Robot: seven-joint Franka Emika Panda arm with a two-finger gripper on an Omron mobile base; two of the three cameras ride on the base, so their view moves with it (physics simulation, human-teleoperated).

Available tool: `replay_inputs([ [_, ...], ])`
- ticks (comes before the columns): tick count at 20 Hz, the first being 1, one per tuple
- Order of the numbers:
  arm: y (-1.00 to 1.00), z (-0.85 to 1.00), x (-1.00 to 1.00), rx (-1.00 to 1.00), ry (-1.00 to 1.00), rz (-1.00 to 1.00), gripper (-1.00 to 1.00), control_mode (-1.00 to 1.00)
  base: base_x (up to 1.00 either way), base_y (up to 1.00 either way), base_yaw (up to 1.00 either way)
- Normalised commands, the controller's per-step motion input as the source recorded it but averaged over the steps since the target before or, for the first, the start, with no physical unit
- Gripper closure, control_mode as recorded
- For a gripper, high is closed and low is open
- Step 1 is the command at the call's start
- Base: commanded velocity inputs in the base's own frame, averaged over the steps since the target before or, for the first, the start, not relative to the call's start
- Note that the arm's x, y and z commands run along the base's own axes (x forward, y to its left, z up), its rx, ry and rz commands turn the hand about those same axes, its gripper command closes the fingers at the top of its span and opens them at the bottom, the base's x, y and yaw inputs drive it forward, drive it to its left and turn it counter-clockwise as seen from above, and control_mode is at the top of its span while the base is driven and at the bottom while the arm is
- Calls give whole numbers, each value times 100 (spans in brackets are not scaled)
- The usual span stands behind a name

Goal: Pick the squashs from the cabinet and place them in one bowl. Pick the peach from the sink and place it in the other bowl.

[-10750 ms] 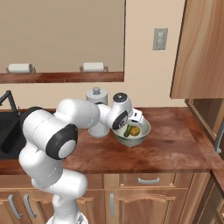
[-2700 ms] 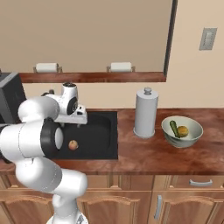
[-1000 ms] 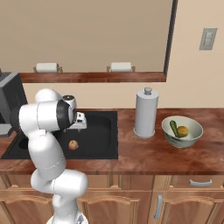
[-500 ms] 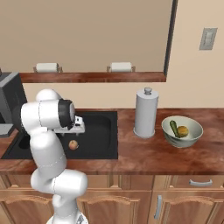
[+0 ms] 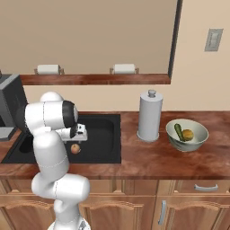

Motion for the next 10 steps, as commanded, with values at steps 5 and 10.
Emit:
replay_inputs([
  [5, 0, -15, 0, 0, 0, 0, -100, -100, 0, 0, 0],
  [10, 0, -19, 0, 0, 0, 0, -100, -100, 0, 0, 0],
])
